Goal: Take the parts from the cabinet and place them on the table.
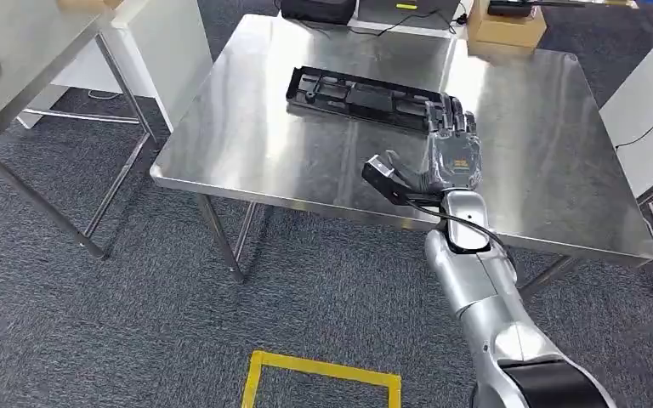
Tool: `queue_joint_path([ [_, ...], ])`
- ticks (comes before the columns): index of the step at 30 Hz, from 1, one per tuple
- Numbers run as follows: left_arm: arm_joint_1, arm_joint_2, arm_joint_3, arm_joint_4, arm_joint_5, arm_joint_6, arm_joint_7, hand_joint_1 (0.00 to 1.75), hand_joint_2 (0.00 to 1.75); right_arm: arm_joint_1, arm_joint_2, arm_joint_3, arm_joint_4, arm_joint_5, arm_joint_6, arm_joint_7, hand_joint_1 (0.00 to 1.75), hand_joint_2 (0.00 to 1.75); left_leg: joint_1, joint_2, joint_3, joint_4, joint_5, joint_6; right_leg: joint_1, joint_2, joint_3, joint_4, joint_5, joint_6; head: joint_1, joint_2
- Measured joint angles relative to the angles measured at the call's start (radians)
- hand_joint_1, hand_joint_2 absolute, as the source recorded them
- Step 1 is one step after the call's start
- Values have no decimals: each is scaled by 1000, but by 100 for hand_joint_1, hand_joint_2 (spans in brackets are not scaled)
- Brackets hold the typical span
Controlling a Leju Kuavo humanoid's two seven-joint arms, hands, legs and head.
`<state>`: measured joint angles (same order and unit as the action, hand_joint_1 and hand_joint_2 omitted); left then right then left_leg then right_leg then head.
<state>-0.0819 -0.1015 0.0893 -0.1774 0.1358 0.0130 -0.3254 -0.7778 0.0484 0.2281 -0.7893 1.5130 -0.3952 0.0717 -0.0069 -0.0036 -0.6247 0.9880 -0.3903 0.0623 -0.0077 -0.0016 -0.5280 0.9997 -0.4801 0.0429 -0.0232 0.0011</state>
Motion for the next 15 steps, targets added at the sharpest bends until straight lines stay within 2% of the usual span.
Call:
queue_joint_path([
  [1, 0, -1, 0, 0, 1, 1, -1, 0, 0, -7, 5, 0, 3, -1, -2, 0, 0, 0, -5, 2, -10, 1, 9, -8, 7, -1, 29, -39, -9, -9, -6, 0],
  [3, 2, -1, 0, 0, 2, 1, -3, 0, 0, -11, 8, 0, 8, -2, -9, 0, 0, 0, 3, 3, -11, -1, 20, -18, 11, 2, 21, -35, 1, -11, -1, 0],
  [4, 6, -3, 0, 0, 3, 1, -3, 0, 0, -12, 9, 0, 12, -2, -10, 0, 0, 0, 5, 3, -11, -6, 30, -26, 15, 1, 18, -34, 8, -18, -2, 0],
  [5, 11, -1, 0, 0, 4, 1, -4, 0, 0, -12, 11, 0, 16, -2, -10, 0, 0, 0, 1, 0, -17, -8, 32, -33, -2, -1, 7, -47, 24, -28, -1, 0],
  [6, 13, -1, 0, 0, 5, 2, -5, 0, 0, -15, 14, 0, 20, -2, -11, 0, 0, 0, 5, -1, -28, 12, -5, -40, -4, -4, 7, -51, 35, -29, 2, 0],
  [7, 15, -1, 0, 0, 5, 2, -6, 0, 0, -17, 18, 0, 22, -2, -11, 0, 0, 0, 8, 0, -45, 65, -67, -46, -6, -5, -4, -50, 45, -41, -7, 0],
  [8, 16, -1, 0, 0, 5, 2, -6, 0, 0, -16, 19, 0, 25, -2, -11, 0, 0, 0, 13, 0, -64, 132, -120, -52, -6, -6, -15, -49, 52, -43, -13, 0],
  [9, 16, 0, 0, 0, 5, 3, -6, 0, 0, -14, 19, 0, 28, -2, -11, 0, 0, 0, 18, 0, -90, 225, -173, -60, -5, -8, -28, -47, 64, -44, -14, 0],
  [10, 17, 0, 0, 0, 5, 3, -6, 0, 0, -13, 20, 0, 31, -2, -11, 0, 0, 0, 21, 0, -104, 287, -194, -66, -5, -9, -41, -45, 72, -41, -14, 0],
  [11, 17, 0, 0, 0, 5, 3, -6, 0, 0, -11, 20, 0, 34, -2, -11, 0, 0, 0, 24, 0, -102, 315, -186, -70, -6, -10, -54, -41, 81, -39, -16, 0],
  [13, 17, 1, 0, 0, 5, 3, -6, 0, 0, -10, 20, 0, 38, -2, -11, 0, 0, 0, 31, 1, -65, 282, -139, -76, -10, -10, -75, -33, 91, -31, -15, 0],
  [14, 17, 2, 0, 0, 5, 3, -6, 0, 0, -11, 21, 0, 40, -2, -11, 0, 0, 0, 37, 1, 9, 184, -89, -81, -16, -10, -96, -20, 99, -25, -15, 0],
  [15, 16, 2, 0, 0, 5, 3, -6, 0, 0, -12, 21, 0, 40, -2, -12, 0, 0, 0, 43, 0, 75, 86, -91, -87, -17, -10, -110, -6, 104, -18, -16, 0],
])
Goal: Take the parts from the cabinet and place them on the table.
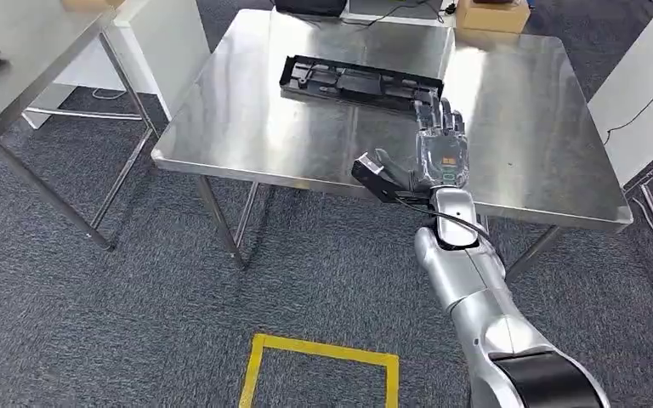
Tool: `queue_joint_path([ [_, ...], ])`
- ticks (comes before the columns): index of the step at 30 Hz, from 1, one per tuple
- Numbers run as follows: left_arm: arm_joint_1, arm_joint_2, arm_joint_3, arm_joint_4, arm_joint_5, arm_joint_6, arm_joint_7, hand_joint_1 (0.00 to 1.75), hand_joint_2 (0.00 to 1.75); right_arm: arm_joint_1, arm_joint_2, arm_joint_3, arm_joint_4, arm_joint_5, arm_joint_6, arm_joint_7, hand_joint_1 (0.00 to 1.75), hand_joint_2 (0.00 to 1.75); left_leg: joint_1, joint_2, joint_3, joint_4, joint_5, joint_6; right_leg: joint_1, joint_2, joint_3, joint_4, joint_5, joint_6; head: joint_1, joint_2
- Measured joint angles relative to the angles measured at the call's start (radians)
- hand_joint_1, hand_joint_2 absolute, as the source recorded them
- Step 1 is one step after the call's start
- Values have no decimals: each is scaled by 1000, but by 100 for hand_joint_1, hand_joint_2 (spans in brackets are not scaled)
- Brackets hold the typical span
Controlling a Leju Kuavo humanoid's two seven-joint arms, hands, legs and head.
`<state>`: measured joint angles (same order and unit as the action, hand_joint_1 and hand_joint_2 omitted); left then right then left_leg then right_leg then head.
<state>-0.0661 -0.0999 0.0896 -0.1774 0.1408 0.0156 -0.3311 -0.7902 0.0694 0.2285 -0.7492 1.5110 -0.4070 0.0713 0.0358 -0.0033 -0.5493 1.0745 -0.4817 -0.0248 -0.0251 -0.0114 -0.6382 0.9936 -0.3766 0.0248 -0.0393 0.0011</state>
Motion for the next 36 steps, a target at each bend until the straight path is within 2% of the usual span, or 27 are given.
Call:
queue_joint_path([
  [1, -1, -2, 0, 0, 0, 0, 0, 0, 0, -2, -1, 0, 0, 0, 0, 0, 0, 0, -9, -4, 33, -50, -31, -3, 6, 2, -14, 6, 5, 8, -6, 0],
  [2, -2, -2, 0, -1, 0, 0, 0, 0, 0, -1, 1, 0, 1, 0, 0, 0, 0, 0, -11, -9, 22, -47, -26, 14, 6, 1, -15, 6, 13, 19, -1, 0],
  [3, 0, -1, 0, -1, 0, 0, 0, 0, 0, -2, 1, 0, 3, 0, 0, 0, 0, 0, -13, -10, 15, -50, -24, 17, 7, 1, -15, 8, 20, 28, 2, 0],
  [5, 1, -1, 0, -1, -1, 3, 1, 0, 0, 0, 0, 0, 8, -3, -3, 0, 0, 0, -21, -9, 5, -48, -7, 43, 3, 1, -21, 1, 41, 44, 2, 0],
  [6, 0, -2, 0, 0, -3, 5, 2, 0, 0, 1, -7, 0, 15, -5, -5, 0, 0, 0, -16, -2, -5, -52, 9, 61, -4, 4, -32, 12, 21, 42, 1, 0],
  [8, -1, -1, 0, -1, -6, 6, 10, 0, 0, 1, -7, 0, 23, -8, -9, 0, 0, 0, -18, 0, -39, -53, 35, 82, -3, 6, -76, 114, -87, 21, 12, 0],
  [9, 0, -2, 0, -1, -6, 6, 14, 0, 0, 1, -7, 0, 29, -10, -14, -1, 0, 0, -20, 1, -58, -53, 51, 84, -3, 7, -97, 203, -143, 16, 16, 0],
  [10, 0, -2, 0, -1, -6, 6, 16, 0, 0, 2, -7, 0, 36, -11, -18, -2, 0, 0, -21, 1, -78, -52, 66, 84, -3, 7, -111, 282, -177, 17, 16, 0],
  [11, 0, -2, 0, -1, -6, 7, 18, 0, 0, 4, -7, 0, 44, -13, -22, -3, 0, 0, -23, 2, -96, -52, 80, 84, -2, 7, -111, 330, -183, 25, 17, 0],
  [12, 1, -2, 0, -1, -6, 8, 20, 0, 0, 5, -7, 0, 52, -13, -27, -3, 0, 0, -23, 2, -115, -52, 94, 82, -2, 7, -93, 341, -169, 34, 16, 0],
  [14, 1, -2, 0, -1, -6, 8, 21, 0, 0, 4, -7, 0, 60, -13, -32, -3, 0, 0, -24, 2, -150, -51, 123, 78, 0, 7, -8, 262, -118, 50, 18, 0],
  [15, 0, -2, 0, -1, -6, 7, 21, 0, 0, -2, -6, 0, 63, -13, -32, -3, 0, 0, -24, 2, -165, -50, 140, 73, 5, 8, 74, 165, -116, 43, 18, 0],
  [16, 1, -4, 0, -2, -7, 7, 21, 0, 0, -9, -6, 0, 63, -14, -32, -3, 0, 0, -23, 2, -173, -49, 151, 67, 11, 7, 149, 70, -155, 22, 17, 0],
  [17, 1, -4, 0, -2, -8, 7, 18, 0, 0, -13, -1, 0, 62, -19, -32, -7, 0, 0, -25, 5, -177, -51, 163, 59, 18, 7, 195, -16, -187, 12, 16, 0],
  [18, 0, -4, 0, -2, -9, 6, 16, 0, 0, -10, -1, 0, 61, -32, -32, -17, 0, 0, -21, 7, -174, -64, 180, 51, 21, 8, 176, -6, -180, 11, 11, 0],
  [20, 1, -5, 0, -2, -9, 6, 16, 0, 0, 17, -2, 0, 59, -72, -38, -45, 0, 0, -15, 6, -168, -79, 205, 35, 26, 8, 169, -15, -161, -7, 13, 0],
  [21, 6, -5, 0, -1, -5, 6, 16, 0, 0, 45, -2, -1, 56, -101, -49, -65, 0, 0, -9, 4, -173, -83, 199, 29, 12, 4, 165, -25, -140, -18, 15, 0],
  [23, 12, -4, 0, -1, 1, 7, 15, 0, 0, 118, 0, -3, 45, -164, -83, -107, 0, 0, -9, 5, -193, -14, 70, 24, 14, -2, 143, -26, -114, -34, 8, 0],
  [24, 15, -4, 1, -1, 6, 7, 15, 0, 0, 168, 0, -8, 41, -213, -112, -138, 0, 0, -9, 4, -206, 61, 0, 19, 14, -4, 131, -25, -100, -34, 1, 0],
  [25, 16, -4, 2, -1, 6, 7, 15, 0, 0, 221, 0, -15, 42, -258, -129, -164, 0, 0, -9, 4, -222, 150, -48, 14, 15, -6, 119, -24, -87, -33, 0, 0],
  [26, 16, -4, 3, -1, 8, 7, 15, 0, 0, 259, 0, -25, 46, -300, -141, -183, 0, 0, -9, 4, -229, 206, -58, 11, 15, -7, 105, -22, -76, -32, -1, 0],
  [27, 16, -4, 6, -1, 12, 7, 15, 0, 0, 308, 2, -43, 73, -365, -159, -209, 0, 0, -9, 5, -226, 260, -34, 10, 15, -8, 82, -15, -62, -27, -2, 0],
  [29, 16, -4, 8, -1, 12, 7, 15, 0, 0, 357, 3, -75, 133, -450, -180, -231, 0, 0, -9, 5, -175, 239, 28, 12, 15, -10, 47, -2, -47, -22, -3, 0],
  [30, 14, -4, 8, -2, 11, 6, 16, 0, 0, 387, 2, -100, 173, -500, -199, -246, 0, 0, -9, 4, -100, 159, 47, 16, 14, -10, 27, 7, -37, -15, -3, 0],
  [32, 8, -4, 9, -4, 4, 1, 18, 0, 0, 424, -3, -142, 236, -564, -199, -233, 0, 0, -14, -6, 27, -15, -35, 22, 20, -7, 3, 20, -22, -2, -6, 0],
  [33, 5, -5, 10, -4, 3, -2, 18, 0, 0, 446, -6, -167, 270, -585, -198, -224, 0, 0, -16, -7, 31, -45, -50, 33, 20, -9, -1, 21, -15, 5, -1, 0],
  [36, 14, -6, 14, -3, 3, -5, 19, 0, 0, 519, -12, -226, 361, -630, -164, -145, 0, 0, -26, -4, 8, -53, -23, 64, 15, -9, -6, 7, 18, 28, -1, 0],
])
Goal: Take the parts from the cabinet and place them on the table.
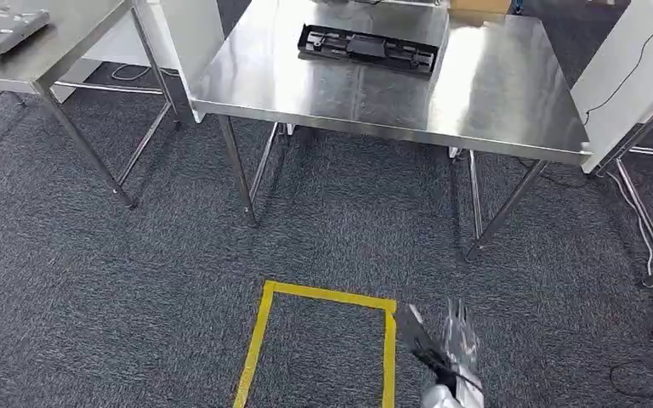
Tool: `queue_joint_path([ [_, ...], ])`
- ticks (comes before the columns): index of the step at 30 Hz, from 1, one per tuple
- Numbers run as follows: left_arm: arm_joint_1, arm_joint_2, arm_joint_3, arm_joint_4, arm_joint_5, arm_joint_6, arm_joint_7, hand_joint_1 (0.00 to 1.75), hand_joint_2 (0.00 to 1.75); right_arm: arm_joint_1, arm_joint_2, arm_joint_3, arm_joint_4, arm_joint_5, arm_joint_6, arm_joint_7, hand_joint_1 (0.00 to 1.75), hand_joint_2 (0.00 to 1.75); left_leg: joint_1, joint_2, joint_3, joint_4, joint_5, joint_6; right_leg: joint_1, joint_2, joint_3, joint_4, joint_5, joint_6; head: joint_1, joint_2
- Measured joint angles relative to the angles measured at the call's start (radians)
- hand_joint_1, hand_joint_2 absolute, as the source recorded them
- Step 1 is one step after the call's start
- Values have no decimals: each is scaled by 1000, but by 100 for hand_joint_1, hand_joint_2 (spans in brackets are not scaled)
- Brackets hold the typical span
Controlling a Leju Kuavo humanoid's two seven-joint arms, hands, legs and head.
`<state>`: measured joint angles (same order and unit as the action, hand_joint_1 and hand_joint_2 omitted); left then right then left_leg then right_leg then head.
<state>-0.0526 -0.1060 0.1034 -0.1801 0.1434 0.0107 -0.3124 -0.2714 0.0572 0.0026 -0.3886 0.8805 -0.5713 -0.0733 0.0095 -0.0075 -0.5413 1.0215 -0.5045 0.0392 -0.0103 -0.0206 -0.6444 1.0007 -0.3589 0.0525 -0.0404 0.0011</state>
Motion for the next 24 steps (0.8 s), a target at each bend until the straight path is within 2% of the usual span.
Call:
queue_joint_path([
  [1, 1, 0, 1, 1, 0, 0, 0, 0, 0, 31, -2, -19, 29, -5, 21, 27, 0, 0, 4, 6, -15, -3, 15, 13, -6, 6, -11, 8, -22, 1, -2, 0],
  [2, 1, 0, 2, 1, 0, 1, 2, 0, 0, 56, -5, -34, 51, -11, 51, 63, 0, 0, 4, 4, -27, -3, 27, 19, -5, 9, -32, 39, -67, -6, 3, 0],
  [3, 2, 0, 2, 1, 0, 2, 2, 0, 0, 82, -4, -45, 67, -15, 77, 94, 0, 0, 3, 5, -45, -3, 39, 22, -5, 13, -52, 96, -131, -16, 8, 0],
  [4, 3, 0, 3, 1, 2, 2, 2, 0, 0, 102, -4, -56, 84, -21, 109, 124, 0, 0, 1, 6, -64, -3, 52, 23, -5, 15, -73, 170, -191, -21, 11, 0],
  [5, 2, 0, 3, 1, 3, 2, 2, 0, 0, 118, -3, -66, 102, -28, 137, 152, 0, 0, -1, 5, -81, -3, 61, 23, -5, 16, -85, 247, -233, -22, 12, 0],
  [6, 3, 0, 3, 1, 3, 2, 2, 0, 0, 136, 0, -78, 118, -33, 162, 178, 0, 0, -2, 5, -99, -2, 75, 22, -5, 16, -84, 304, -243, -15, 13, 0],
  [7, 5, 0, 3, 1, 3, 2, 5, 0, 0, 154, 3, -86, 129, -32, 191, 205, 0, 0, -3, -2, -115, -2, 87, 19, -5, 16, -72, 336, -224, -5, 14, 0],
  [8, 6, 0, 3, 1, 3, 1, 16, 0, 0, 170, 5, -92, 139, -34, 224, 235, 0, 0, -5, -6, -129, -1, 102, 15, -3, 18, -46, 340, -174, 10, 15, 0],
  [9, 6, 0, 3, 2, 3, -2, 27, 0, 0, 181, 7, -97, 145, -36, 248, 254, 0, 0, -7, -9, -145, -1, 117, 12, -1, 21, -8, 313, -135, 15, 15, 0],
  [10, 5, 0, 3, 2, -6, -5, 50, 0, 0, 186, 8, -106, 154, -44, 287, 289, 0, 0, -9, -14, -160, 0, 131, 9, 3, 32, 52, 250, -126, 5, 15, 0],
  [11, 2, -4, 2, 1, -23, -5, 77, 0, 0, 189, 8, -114, 159, -47, 330, 334, 0, 0, -6, -16, -166, 2, 144, 6, 9, 75, 149, 132, -167, -25, 12, 0],
  [12, -1, -4, -1, 1, -39, -3, 98, 0, 0, 193, 11, -121, 161, -47, 364, 368, 0, 0, -16, -23, -168, 3, 151, -1, 17, 87, 243, -2, -219, -50, 16, 0],
  [13, -1, -6, -6, 1, -61, 2, 134, 0, 0, 193, 16, -123, 167, -27, 401, 400, 0, 0, -15, -25, -169, 3, 163, -6, 13, 84, 251, -43, -248, -50, 14, 0],
  [14, -3, -5, -17, 1, -81, 7, 166, 0, 0, 196, 19, -122, 172, 0, 450, 432, 0, 0, -10, -32, -169, -6, 177, -12, 19, 76, 247, -38, -243, -52, 8, 0],
  [15, -3, -5, -27, 1, -94, 13, 195, 0, 0, 198, 20, -120, 174, 16, 478, 452, 0, 0, -7, -41, -168, -15, 188, -23, 23, 66, 247, -38, -238, -60, 13, 0],
  [16, 1, -4, -36, 2, -111, 15, 221, 0, 0, 204, 26, -117, 176, 29, 502, 460, 0, 0, -5, -48, -173, -18, 197, -29, 13, 55, 243, -44, -221, -67, 15, 0],
  [17, 2, -4, -47, 2, -127, 17, 244, 0, 0, 207, 27, -113, 178, 43, 528, 465, 0, 0, -2, -30, -182, 1, 161, -31, 11, 41, 235, -44, -212, -71, 13, 0],
  [18, 5, -4, -58, 2, -140, 17, 269, 0, 0, 210, 34, -108, 179, 52, 547, 466, 0, 0, 0, -13, -194, 42, 99, -38, 10, 31, 229, -44, -205, -80, 7, 0],
  [19, 6, -4, -71, 2, -149, 17, 282, 0, 0, 216, 41, -102, 181, 58, 555, 465, 0, 0, 2, -4, -216, 119, 31, -47, 10, 18, 221, -44, -198, -80, 3, 0],
  [20, 6, -4, -77, 2, -153, 16, 290, 0, 0, 219, 45, -100, 182, 62, 556, 461, 0, 0, 3, 0, -236, 196, -13, -54, 10, 6, 214, -43, -193, -78, 3, 0],
  [21, 5, -4, -83, 2, -154, 16, 298, 0, 0, 222, 50, -98, 183, 71, 555, 455, 0, 0, 4, 2, -250, 263, -30, -60, 10, -8, 207, -42, -188, -77, 3, 0],
  [22, 6, -4, -89, 2, -154, 15, 303, 0, 0, 223, 50, -93, 184, 80, 553, 453, 0, 0, 6, 6, -247, 298, -22, -64, 10, -22, 201, -42, -183, -76, 3, 0],
  [23, 9, -4, -93, 2, -153, 15, 307, 0, 0, 223, 49, -89, 185, 87, 552, 453, 0, 0, 9, 7, -219, 284, 4, -65, 10, -34, 197, -42, -181, -73, 3, 0],
  [24, 10, -4, -95, 2, -152, 15, 309, 0, 0, 222, 48, -87, 185, 94, 552, 455, 0, 0, 11, 14, -163, 221, 27, -64, 10, -45, 197, -41, -180, -71, 3, 0],
])
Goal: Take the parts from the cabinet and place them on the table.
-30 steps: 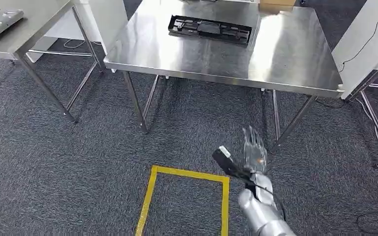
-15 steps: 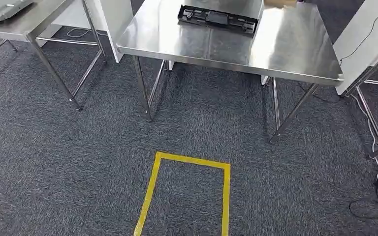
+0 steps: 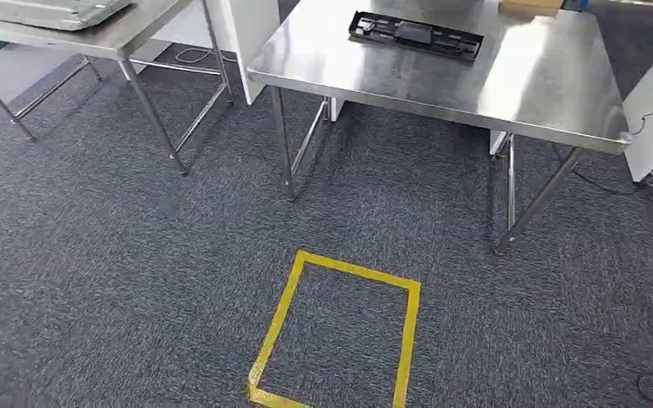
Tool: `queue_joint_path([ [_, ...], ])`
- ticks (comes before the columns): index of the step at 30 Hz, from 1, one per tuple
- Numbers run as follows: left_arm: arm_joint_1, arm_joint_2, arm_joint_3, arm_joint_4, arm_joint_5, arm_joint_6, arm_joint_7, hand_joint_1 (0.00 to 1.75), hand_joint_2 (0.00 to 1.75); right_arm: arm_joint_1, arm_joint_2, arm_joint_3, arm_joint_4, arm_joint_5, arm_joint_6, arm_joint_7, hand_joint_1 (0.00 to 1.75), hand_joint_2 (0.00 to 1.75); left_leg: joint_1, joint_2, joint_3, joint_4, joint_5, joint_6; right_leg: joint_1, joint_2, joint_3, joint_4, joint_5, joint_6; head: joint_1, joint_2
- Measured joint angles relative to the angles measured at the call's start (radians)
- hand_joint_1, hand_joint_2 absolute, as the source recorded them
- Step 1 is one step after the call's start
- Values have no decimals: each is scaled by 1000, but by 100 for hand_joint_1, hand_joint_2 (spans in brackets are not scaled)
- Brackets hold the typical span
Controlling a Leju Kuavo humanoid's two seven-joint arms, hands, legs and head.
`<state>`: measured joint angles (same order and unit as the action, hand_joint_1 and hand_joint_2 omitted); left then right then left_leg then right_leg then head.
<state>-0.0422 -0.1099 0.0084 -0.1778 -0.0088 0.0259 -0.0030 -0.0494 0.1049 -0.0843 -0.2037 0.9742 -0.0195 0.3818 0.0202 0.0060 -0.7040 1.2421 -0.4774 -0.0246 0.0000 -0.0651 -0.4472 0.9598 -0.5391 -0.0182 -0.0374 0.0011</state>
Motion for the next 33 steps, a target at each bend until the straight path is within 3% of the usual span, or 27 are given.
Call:
queue_joint_path([
  [1, 0, 0, -1, 0, 0, 0, 1, 0, 0, -1, 0, 2, 0, 4, 0, 4, 0, 0, 1, 15, 71, -92, 17, 3, 0, -10, 1, 0, 0, 1, 0, 0],
  [2, -2, 1, -4, -1, 0, 2, 1, 0, 0, -3, 0, 7, 0, 10, 2, 7, 0, 0, 0, 49, 142, -188, 18, 7, 3, -19, 6, 2, 0, 2, 0, 0],
  [3, -7, 1, -5, -1, -2, 2, 1, 0, 0, -3, -1, 11, 0, 14, 4, 10, 0, 0, -9, 69, 166, -225, 1, 20, 10, -27, 0, 4, -1, 7, -3, 0],
  [4, -6, 2, -6, -1, -4, 2, 1, 0, 0, -5, -1, 13, 1, 19, 8, 10, 0, 0, -14, 61, 151, -215, 13, 35, 10, -32, 4, 3, 0, 13, 9, 0],
  [7, -6, 4, -15, -1, -20, -8, -1, 0, 0, -13, -3, 20, 1, 35, 30, 10, 0, 0, -13, 35, 147, -236, 10, 59, 14, -55, 13, 6, -4, 31, 10, 0],
  [8, -6, 4, -23, -1, -31, -15, -4, 0, 0, -13, -7, 23, 1, 37, 37, 11, 0, 0, -7, 28, 147, -240, 18, 66, 5, -16, -5, 25, -16, 39, 9, 0],
  [9, -6, 5, -29, -1, -43, -28, -7, 0, 0, -12, -11, 24, 1, 39, 45, 14, 0, 0, -7, 21, 141, -241, 23, 75, 5, 28, -29, 72, -48, 36, 16, 0],
  [10, -7, 3, -37, -1, -60, -38, -7, 0, 0, -12, -14, 25, 2, 40, 50, 19, 0, 0, -7, 12, 134, -241, 26, 78, 2, 49, -66, 149, -86, 30, 17, 0],
  [11, -9, 2, -50, -1, -83, -47, -4, 0, 175, -11, -19, 25, 4, 39, 58, 24, 0, 0, -9, -1, 129, -241, 29, 81, 1, 57, -109, 238, -122, 27, 16, 0],
  [12, -8, 2, -67, -1, -107, -54, 1, 0, 175, -7, -24, 24, 5, 32, 64, 27, 0, 0, -9, -15, 123, -240, 33, 81, 0, 58, -149, 319, -147, 28, 19, 0],
  [13, -7, 2, -81, -1, -124, -55, 7, 0, 175, -11, -26, 24, 5, 33, 71, 32, 0, 0, -9, -25, 121, -240, 35, 79, -1, 58, -164, 348, -148, 34, 21, 0],
  [14, -6, 2, -95, 0, -138, -55, 13, 0, 175, -13, -28, 24, 5, 34, 81, 38, 0, 0, -9, -36, 120, -240, 37, 78, -4, 59, -154, 325, -130, 44, 19, 0],
  [15, -7, 1, -108, 0, -145, -56, 17, 0, 0, -12, -32, 24, 5, 34, 89, 40, 0, 0, -9, -52, 120, -239, 39, 75, -7, 61, -119, 255, -92, 57, 21, 0],
  [16, -8, 0, -115, 0, -149, -61, 18, 0, 175, -10, -36, 24, 6, 36, 97, 42, 0, 0, -9, -68, 121, -239, 42, 72, -11, 71, -75, 157, -49, 66, 21, 0],
  [17, -9, 0, -122, 0, -150, -67, 18, 0, 0, -7, -39, 24, 6, 40, 103, 42, 0, 0, -9, -81, 121, -239, 45, 67, -14, 100, -34, 65, -13, 72, 23, 0],
  [18, -11, 1, -129, -1, -153, -73, 18, 0, 0, -5, -42, 24, 7, 44, 113, 39, 0, 0, -16, -91, 116, -234, 47, 61, -14, 132, -21, 18, -1, 67, 26, 0],
  [19, -12, 1, -134, -1, -157, -77, 18, 0, 0, -5, -43, 25, 8, 48, 121, 37, 0, 0, -18, -100, 113, -235, 49, 56, -16, 119, -26, 18, 5, 54, 24, 0],
  [22, -8, 4, -150, 0, -160, -88, 10, 0, 0, -11, -49, 30, 8, 56, 143, 17, 0, 0, -13, -123, 106, -242, 62, 36, -9, 95, -26, 17, 15, 32, 21, 0],
  [23, -8, 6, -152, 0, -160, -89, 9, 0, 0, -11, -50, 32, 8, 58, 150, 7, 0, 0, -10, -103, 103, -230, 53, 36, -16, 83, -26, 13, 22, 23, 21, 0],
  [24, -10, 6, -153, 0, -157, -90, 7, 0, 0, -9, -55, 33, 8, 60, 152, 3, 0, 0, -15, -55, 86, -191, 15, 33, -15, 73, -28, 13, 22, 18, 12, 0],
  [25, -10, 7, -153, 0, -155, -91, 8, 0, 0, -4, -58, 33, 8, 61, 152, 0, 0, 0, -14, -33, 57, -125, -30, 29, -13, 60, -26, 14, 23, 14, 5, 0],
  [27, -10, 10, -153, 0, -151, -91, 7, 0, 0, 4, -63, 33, 8, 61, 152, -2, 0, 0, -13, -18, -12, 37, -106, 22, -9, 33, -37, 15, 23, 13, 4, 0],
  [28, -10, 11, -153, 0, -151, -91, 6, 0, 0, 5, -66, 33, 8, 61, 152, -2, 0, 0, -13, -16, -26, 78, -115, 21, -7, 20, -38, 15, 23, 13, 3, 0],
  [29, -10, 12, -154, 0, -151, -91, 6, 0, 0, 5, -68, 33, 8, 61, 152, -2, 0, 0, -13, -13, -17, 72, -105, 22, -6, 7, -38, 15, 22, 13, 4, 0],
  [31, -10, 13, -154, 0, -151, -91, 7, 0, 0, 4, -68, 33, 8, 61, 152, -3, 0, 0, -13, 3, 70, -69, -32, 26, -6, -16, -34, 15, 20, 12, 4, 0],
  [32, -10, 13, -154, 0, -151, -91, 7, 0, 0, 4, -68, 33, 8, 61, 152, -4, 0, 0, -13, 30, 124, -162, 4, 31, -5, -25, -27, 15, 17, 14, 3, 0],
  [33, -10, 13, -154, 0, -151, -91, 7, 0, 0, 4, -69, 33, 8, 61, 151, -4, 0, 0, -18, 81, 155, -221, 2, 35, 1, -33, -20, 15, 15, 16, 1, 0],
])
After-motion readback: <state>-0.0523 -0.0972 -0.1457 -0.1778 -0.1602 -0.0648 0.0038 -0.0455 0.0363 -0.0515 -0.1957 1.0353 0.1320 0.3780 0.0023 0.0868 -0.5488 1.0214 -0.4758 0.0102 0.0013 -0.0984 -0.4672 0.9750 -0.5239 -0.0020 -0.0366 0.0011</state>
